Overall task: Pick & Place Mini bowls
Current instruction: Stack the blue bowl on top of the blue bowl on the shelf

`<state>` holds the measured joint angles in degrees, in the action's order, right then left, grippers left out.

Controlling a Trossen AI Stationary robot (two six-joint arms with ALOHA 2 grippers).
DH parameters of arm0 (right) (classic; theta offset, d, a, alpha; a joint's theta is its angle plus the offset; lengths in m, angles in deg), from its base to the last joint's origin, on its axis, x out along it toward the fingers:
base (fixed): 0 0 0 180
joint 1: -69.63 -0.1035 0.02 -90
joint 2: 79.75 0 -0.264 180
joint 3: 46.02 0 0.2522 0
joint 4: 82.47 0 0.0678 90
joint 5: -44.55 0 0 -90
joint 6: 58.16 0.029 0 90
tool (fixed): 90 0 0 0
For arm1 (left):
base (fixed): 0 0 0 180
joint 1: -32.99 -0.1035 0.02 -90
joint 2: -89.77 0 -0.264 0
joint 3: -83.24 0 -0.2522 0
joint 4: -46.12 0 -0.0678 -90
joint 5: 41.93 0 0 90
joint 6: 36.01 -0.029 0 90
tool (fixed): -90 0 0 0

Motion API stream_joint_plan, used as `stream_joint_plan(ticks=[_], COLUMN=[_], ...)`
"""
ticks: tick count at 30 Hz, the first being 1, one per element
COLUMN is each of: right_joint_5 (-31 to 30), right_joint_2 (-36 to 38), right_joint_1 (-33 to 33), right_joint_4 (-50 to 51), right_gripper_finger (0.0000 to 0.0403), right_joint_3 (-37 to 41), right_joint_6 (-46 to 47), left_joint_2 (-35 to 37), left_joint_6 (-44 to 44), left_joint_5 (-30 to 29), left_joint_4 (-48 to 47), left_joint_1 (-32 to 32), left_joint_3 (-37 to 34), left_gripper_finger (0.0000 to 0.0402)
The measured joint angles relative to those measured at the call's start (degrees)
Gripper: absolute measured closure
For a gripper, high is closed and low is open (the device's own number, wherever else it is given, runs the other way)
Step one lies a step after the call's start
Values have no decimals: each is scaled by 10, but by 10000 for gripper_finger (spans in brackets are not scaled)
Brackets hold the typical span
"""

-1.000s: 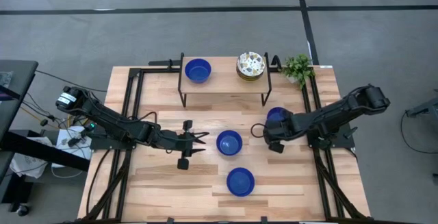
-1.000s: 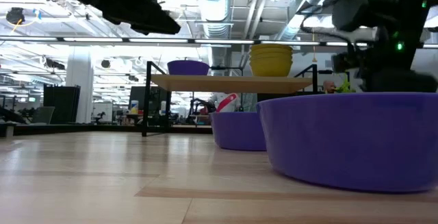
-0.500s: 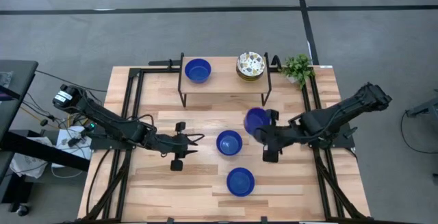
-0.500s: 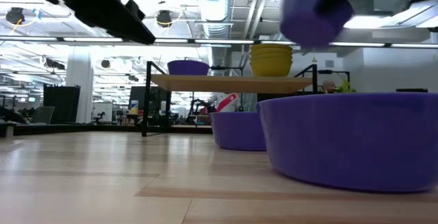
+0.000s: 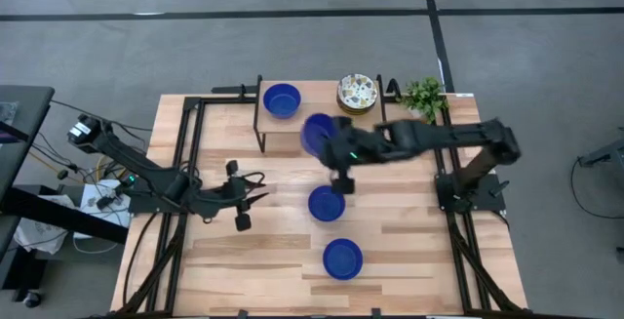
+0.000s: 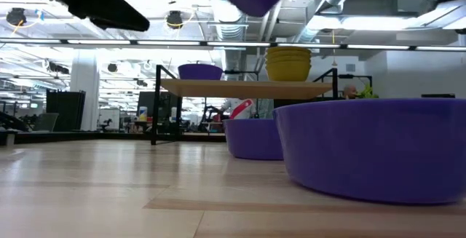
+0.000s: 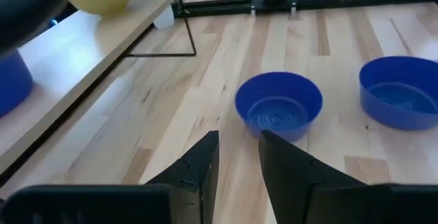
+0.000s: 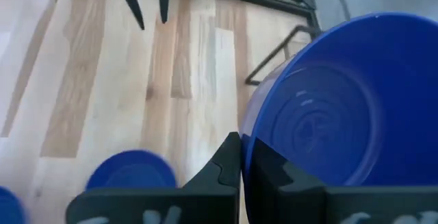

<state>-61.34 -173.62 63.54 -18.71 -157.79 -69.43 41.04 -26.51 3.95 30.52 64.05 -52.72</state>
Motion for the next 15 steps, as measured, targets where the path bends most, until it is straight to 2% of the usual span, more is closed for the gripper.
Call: stream_joint_plan(ticks=[9, 12, 15], right_joint_5=[118, 161, 180], right_joint_2=[-180, -233, -278], right_joint_1=[119, 152, 178], right_joint_4=[78, 104, 112], right_gripper_finger=[403, 403, 403], right_joint_3=[-251, -318, -366], right_joint_6=[-125, -158, -189], left_joint_2=[3, 2, 2], left_joint_6=[1, 22, 32], left_joint_5=[8, 12, 13], left_joint_4=[-1, 0, 2], left_joint_1=[0, 1, 1], left_joint_3=[-2, -1, -1], left_gripper_finger=[298, 298, 298])
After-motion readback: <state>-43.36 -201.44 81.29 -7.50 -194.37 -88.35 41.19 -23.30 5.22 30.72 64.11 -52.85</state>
